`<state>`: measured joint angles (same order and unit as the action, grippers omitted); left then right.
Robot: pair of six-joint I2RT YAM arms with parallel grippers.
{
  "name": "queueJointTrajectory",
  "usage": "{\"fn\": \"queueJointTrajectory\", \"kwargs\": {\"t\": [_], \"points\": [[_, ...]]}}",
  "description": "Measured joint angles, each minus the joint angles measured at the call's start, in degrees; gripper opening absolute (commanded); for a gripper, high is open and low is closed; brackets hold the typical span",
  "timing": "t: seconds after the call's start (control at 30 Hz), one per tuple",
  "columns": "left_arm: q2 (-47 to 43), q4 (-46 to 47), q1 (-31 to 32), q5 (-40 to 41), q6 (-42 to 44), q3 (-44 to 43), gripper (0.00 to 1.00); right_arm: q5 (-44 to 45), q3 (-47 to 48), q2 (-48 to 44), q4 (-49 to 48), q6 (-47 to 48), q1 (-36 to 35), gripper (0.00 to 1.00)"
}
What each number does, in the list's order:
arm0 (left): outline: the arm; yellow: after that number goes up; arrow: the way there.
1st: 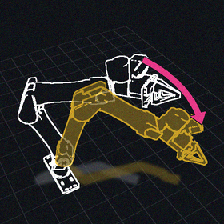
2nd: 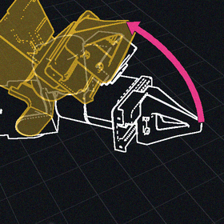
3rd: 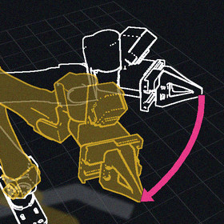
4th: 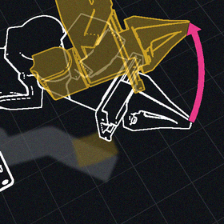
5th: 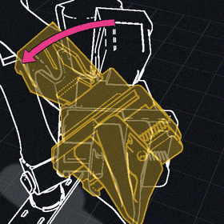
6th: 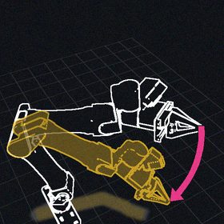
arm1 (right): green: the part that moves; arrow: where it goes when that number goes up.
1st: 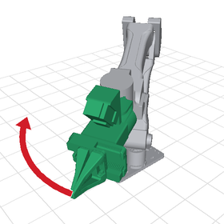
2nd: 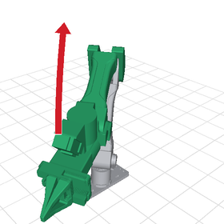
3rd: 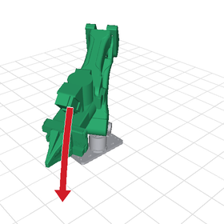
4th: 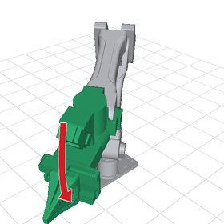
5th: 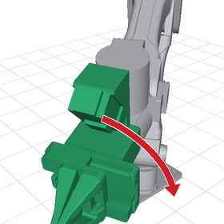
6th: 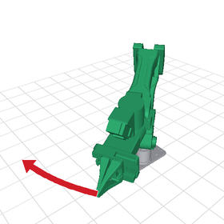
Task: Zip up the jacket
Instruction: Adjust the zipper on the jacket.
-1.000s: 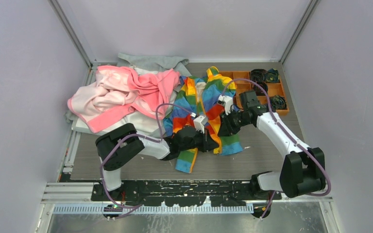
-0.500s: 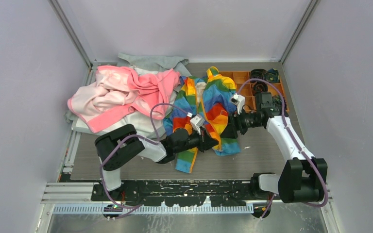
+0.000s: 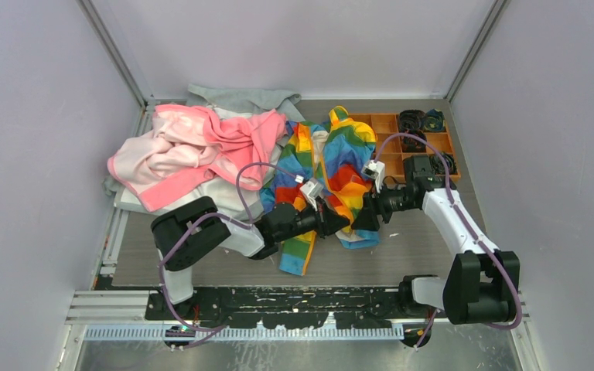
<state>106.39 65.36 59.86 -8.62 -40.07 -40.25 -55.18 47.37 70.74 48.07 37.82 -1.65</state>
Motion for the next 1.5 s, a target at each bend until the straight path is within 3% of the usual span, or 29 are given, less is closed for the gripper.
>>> {"fn": "queueJointTrajectory", "kwargs": {"t": [0.23, 0.43, 0.67, 0.77, 0.9, 1.03, 1.3, 1.5], "points": [[0.00, 0.24, 0.00, -0.94, -0.42, 0.00, 0.00, -0.24, -0.24, 0.31, 0.26, 1.84, -1.05, 0.48], [0.00, 0.39, -0.37, -1.75, -1.31, -0.02, 0.00, -0.24, -0.24, 1.05, 0.50, 2.58, -1.95, 0.43], [0.00, 0.37, -0.79, -1.97, -2.08, -0.02, 0.00, -0.37, -0.24, 1.05, 1.42, 3.89, -2.23, 0.13], [0.00, 0.37, -1.09, -1.92, -2.80, -0.02, 0.08, -0.50, -0.11, 1.05, 2.12, 4.63, -2.32, 0.07], [-0.46, -0.07, -1.31, -0.98, -3.41, 0.33, 0.27, -0.46, 0.09, 1.05, 2.67, 5.35, -2.36, 0.05], [-3.37, -2.47, -1.55, 0.94, -3.89, 2.19, 0.35, -0.44, 0.13, 1.05, 3.13, 5.40, -2.36, 0.03], [-12.61, -10.49, -1.46, 1.07, -4.28, 5.33, 0.40, -0.07, 3.48, 2.43, 5.18, 4.68, -2.36, 0.03], [-13.29, -15.85, 2.51, -0.92, -4.07, 4.02, 0.47, 0.00, 4.17, 2.82, 6.82, 4.70, -2.36, 0.03]]}}
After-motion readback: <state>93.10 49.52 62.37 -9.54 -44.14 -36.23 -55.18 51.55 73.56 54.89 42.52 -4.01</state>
